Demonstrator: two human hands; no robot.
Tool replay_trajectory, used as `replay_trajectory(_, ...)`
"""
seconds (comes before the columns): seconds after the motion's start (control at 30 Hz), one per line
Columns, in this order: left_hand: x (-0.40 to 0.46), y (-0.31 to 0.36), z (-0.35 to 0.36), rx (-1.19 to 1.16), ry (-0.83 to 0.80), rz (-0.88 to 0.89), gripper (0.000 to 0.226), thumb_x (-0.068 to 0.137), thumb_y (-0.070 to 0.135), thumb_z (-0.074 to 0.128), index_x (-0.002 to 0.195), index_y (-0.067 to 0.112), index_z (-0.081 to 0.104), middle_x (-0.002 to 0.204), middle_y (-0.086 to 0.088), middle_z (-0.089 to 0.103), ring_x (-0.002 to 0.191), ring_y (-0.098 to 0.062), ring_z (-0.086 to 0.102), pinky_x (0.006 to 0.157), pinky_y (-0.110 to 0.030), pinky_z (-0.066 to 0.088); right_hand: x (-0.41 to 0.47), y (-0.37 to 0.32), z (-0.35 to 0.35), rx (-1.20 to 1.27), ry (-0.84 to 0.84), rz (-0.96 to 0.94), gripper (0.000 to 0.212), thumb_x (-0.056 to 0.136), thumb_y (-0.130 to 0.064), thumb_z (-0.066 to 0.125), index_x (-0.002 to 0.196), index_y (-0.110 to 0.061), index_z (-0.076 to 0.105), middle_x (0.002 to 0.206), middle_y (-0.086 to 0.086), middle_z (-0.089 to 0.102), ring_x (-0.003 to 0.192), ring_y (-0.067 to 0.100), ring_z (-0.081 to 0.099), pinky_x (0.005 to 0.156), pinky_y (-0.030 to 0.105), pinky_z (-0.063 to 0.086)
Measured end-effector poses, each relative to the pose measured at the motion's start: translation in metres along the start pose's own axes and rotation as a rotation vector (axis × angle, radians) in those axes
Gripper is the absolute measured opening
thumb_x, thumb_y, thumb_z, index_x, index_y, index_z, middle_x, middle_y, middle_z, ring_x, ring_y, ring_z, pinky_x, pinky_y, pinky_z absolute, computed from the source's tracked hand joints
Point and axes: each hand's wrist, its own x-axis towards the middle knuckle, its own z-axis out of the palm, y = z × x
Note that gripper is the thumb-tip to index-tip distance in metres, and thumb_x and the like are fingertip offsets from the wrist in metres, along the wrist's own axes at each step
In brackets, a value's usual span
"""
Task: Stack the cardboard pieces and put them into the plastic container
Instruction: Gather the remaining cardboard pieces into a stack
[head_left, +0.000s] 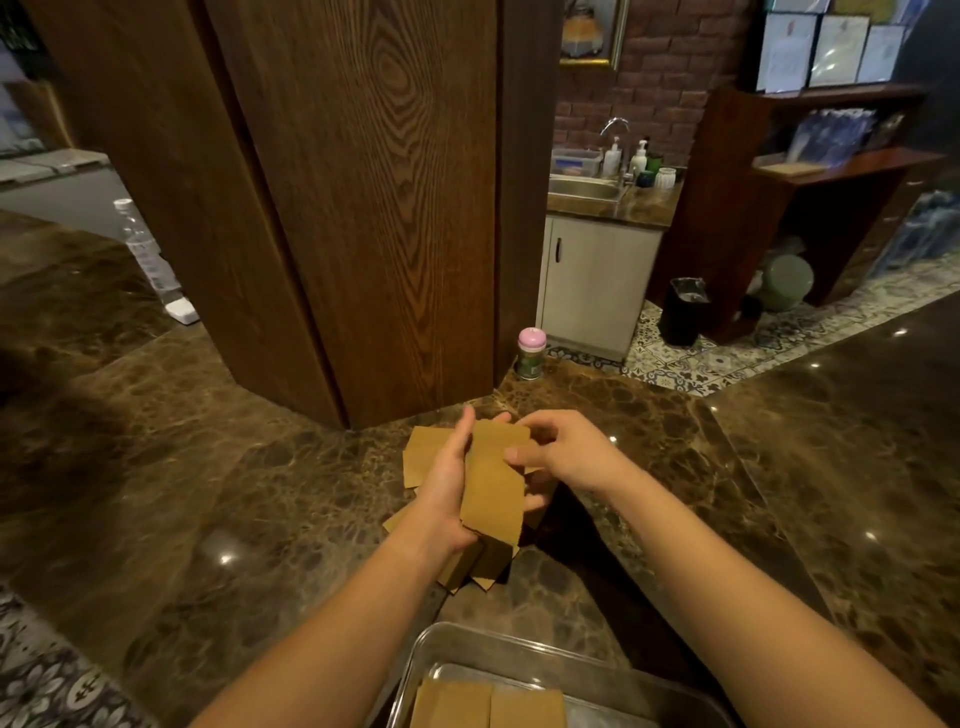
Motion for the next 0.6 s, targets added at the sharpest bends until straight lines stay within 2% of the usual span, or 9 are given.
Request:
replay_trajectory(0.07,0.001,0.000,-0.002,0.046,0.032,0.026,0.047,0.076,0.035,0.077,0.121,0.024,0.071,0.108,-0.017,0.075,0.086,-0.041,0.072,0.068,-0.051,0.061,0.007,0.007,0.011,-0.130,0.053,-0.037,0.025,0.083,-0.028,0.082,0.103,-0.025,0.068,0.102,0.000,0.065,0.082,0.020,0.073,0.074,0.041,0.062)
replay_trajectory(0.17,0.001,0.002,-0.009,0.085,0.112,0.058,0.046,0.087,0.009,0.058,0.131,0.025,0.060,0.079,-0.019,0.070,0.063,-0.033,0.064,0.054,-0.036,0.054,0.021,0.020,0.015,-0.194,0.183,-0.066,0.051,0.079,-0.041,0.082,0.122,-0.031,0.055,0.123,-0.003,0.048,0.108,0.015,0.058,0.083,0.033,0.051)
replay_trajectory(0.2,0.000,0.004,-0.012,0.056,0.136,0.067,0.046,0.089,0.007,0.052,0.131,0.025,0.056,0.077,-0.018,0.067,0.060,-0.030,0.061,0.053,-0.034,0.050,0.026,0.024,0.012,-0.142,0.223,-0.055,0.054,0.082,-0.043,0.078,0.128,-0.030,0.053,0.127,-0.004,0.050,0.114,0.014,0.054,0.086,0.029,0.044)
replay_trajectory(0.27,-0.001,0.009,-0.019,-0.013,0.186,0.084,0.041,0.092,0.008,0.050,0.128,0.027,0.054,0.077,-0.018,0.065,0.059,-0.027,0.057,0.053,-0.031,0.047,0.033,0.036,0.004,-0.202,0.247,0.032,0.055,0.090,-0.045,0.070,0.137,-0.023,0.051,0.135,0.000,0.057,0.119,0.018,0.054,0.089,0.031,0.043)
replay_trajectory(0.33,-0.004,0.012,-0.028,-0.048,0.213,0.098,0.031,0.093,0.012,0.052,0.120,0.026,0.055,0.079,-0.018,0.066,0.060,-0.028,0.059,0.054,-0.032,0.047,0.036,0.053,0.003,-0.544,0.120,0.168,0.080,0.085,-0.053,0.072,0.150,-0.021,0.039,0.152,0.008,0.046,0.135,0.030,0.044,0.106,0.042,0.042)
replay_trajectory(0.37,-0.005,0.013,-0.031,-0.057,0.215,0.101,0.027,0.093,0.014,0.053,0.117,0.026,0.056,0.080,-0.018,0.067,0.061,-0.028,0.061,0.054,-0.032,0.048,0.034,0.059,0.006,-0.679,0.032,0.214,0.098,0.078,-0.058,0.075,0.156,-0.024,0.026,0.159,0.007,0.035,0.143,0.034,0.033,0.112,0.050,0.036)
replay_trajectory(0.47,-0.008,0.015,-0.032,-0.044,0.199,0.093,0.023,0.092,0.018,0.057,0.114,0.024,0.059,0.088,-0.020,0.069,0.062,-0.031,0.064,0.051,-0.033,0.051,0.030,0.068,0.016,-0.735,-0.063,0.258,0.128,0.066,-0.062,0.083,0.159,-0.035,0.000,0.166,0.003,0.021,0.148,0.038,0.018,0.113,0.059,0.025)
replay_trajectory(0.53,-0.008,0.015,-0.030,-0.026,0.199,0.082,0.024,0.092,0.019,0.057,0.116,0.022,0.061,0.094,-0.021,0.067,0.062,-0.031,0.064,0.051,-0.032,0.052,0.031,0.070,0.017,-0.706,-0.036,0.273,0.134,0.062,-0.057,0.087,0.159,-0.035,-0.002,0.162,0.007,0.025,0.146,0.038,0.019,0.111,0.059,0.026)
replay_trajectory(0.6,-0.007,0.015,-0.028,-0.008,0.211,0.077,0.026,0.092,0.020,0.058,0.118,0.022,0.062,0.100,-0.021,0.066,0.063,-0.031,0.065,0.051,-0.033,0.051,0.032,0.069,0.014,-0.662,0.001,0.314,0.126,0.065,-0.046,0.090,0.159,-0.030,0.008,0.156,0.012,0.030,0.144,0.037,0.023,0.111,0.053,0.030)
